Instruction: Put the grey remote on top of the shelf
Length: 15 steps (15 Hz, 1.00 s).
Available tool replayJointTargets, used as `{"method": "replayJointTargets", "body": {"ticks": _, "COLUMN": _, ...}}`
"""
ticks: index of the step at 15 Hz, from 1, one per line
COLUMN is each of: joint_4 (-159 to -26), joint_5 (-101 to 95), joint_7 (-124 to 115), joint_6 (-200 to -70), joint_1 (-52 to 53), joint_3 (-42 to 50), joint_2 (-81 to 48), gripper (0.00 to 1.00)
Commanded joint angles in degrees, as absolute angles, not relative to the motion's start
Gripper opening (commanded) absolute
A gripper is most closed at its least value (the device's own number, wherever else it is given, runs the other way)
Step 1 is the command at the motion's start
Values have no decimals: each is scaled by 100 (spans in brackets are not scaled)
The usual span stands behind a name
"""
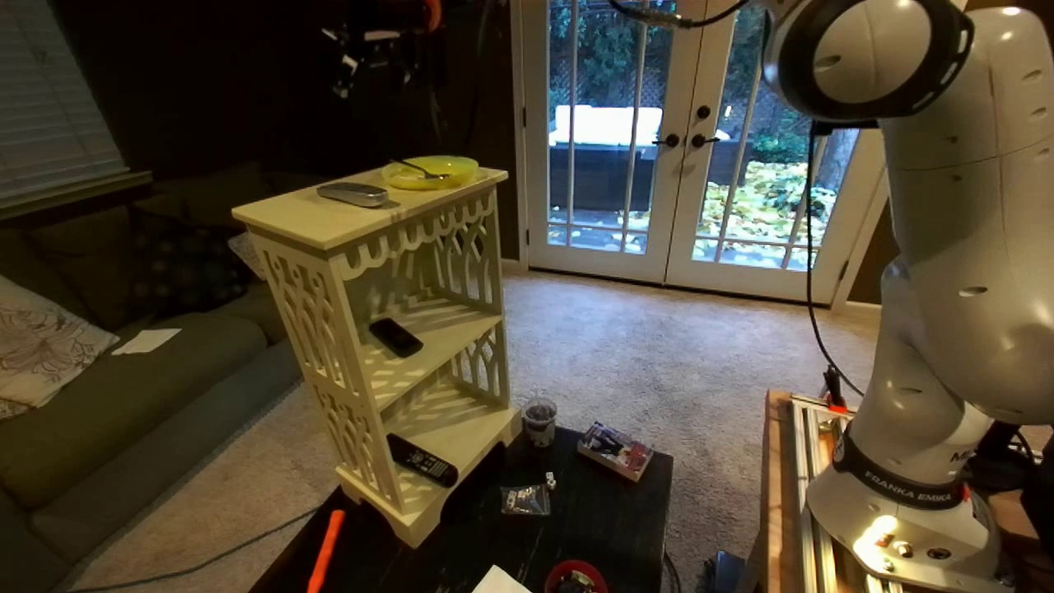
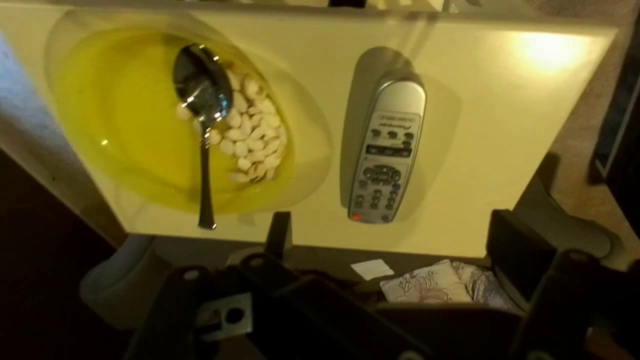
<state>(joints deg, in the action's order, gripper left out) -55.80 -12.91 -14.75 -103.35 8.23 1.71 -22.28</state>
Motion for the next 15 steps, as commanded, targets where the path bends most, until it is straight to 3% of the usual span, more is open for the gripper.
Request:
{"method": "replayJointTargets", "body": {"ticks": 1, "joint_4": -6844, "joint_5": -1606, "joint_7": -859, "joint_6": -10502, "joint_1": 807, "joint_3": 189, "joint_2": -915, "gripper": 100}}
{"method": "replayJointTargets", "body": {"ticks": 15, "joint_4": -10559, "joint_5": -1364, "joint_7": -558, "joint_6": -10285, "joint_1": 559, "joint_3": -128, "joint_2": 2069, "gripper": 100}}
